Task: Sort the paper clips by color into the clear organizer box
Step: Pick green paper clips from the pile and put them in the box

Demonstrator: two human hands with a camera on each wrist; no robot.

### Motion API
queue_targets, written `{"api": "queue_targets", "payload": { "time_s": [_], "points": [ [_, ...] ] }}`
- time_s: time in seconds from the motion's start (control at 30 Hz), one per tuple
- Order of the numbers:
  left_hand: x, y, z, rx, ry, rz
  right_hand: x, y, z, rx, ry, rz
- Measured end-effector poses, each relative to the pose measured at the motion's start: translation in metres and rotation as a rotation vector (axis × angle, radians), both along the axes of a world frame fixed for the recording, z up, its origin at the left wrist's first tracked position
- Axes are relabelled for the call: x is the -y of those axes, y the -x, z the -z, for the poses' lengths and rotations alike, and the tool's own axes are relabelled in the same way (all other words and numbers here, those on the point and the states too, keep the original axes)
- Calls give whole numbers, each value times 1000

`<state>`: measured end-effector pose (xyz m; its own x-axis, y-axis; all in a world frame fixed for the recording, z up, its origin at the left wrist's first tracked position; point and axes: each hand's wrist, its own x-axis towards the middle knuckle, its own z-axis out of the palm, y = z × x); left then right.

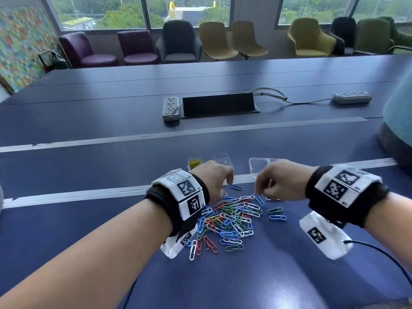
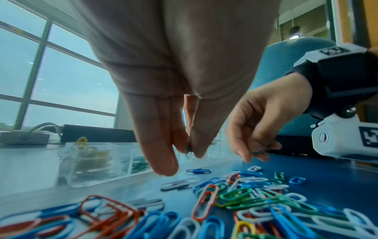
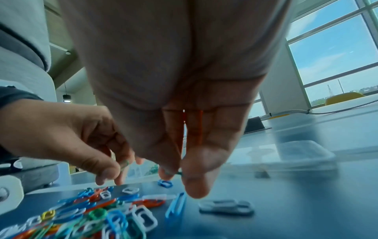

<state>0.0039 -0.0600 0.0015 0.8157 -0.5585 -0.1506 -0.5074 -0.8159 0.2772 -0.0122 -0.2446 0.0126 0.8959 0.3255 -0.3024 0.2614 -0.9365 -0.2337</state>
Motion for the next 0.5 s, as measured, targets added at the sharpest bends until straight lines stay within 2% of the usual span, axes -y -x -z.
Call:
{"api": "queue_targets", "payload": {
  "time_s": [0.17, 0.33, 0.5],
  "points": [
    [7, 5, 1, -38, -51, 33, 15, 15, 15, 7, 71, 1],
    [7, 9, 8, -95, -83, 14, 22, 26, 20, -21, 127, -83],
    [5, 8, 11, -29, -87, 93, 20, 23, 18, -9, 182, -104]
  ]
}}
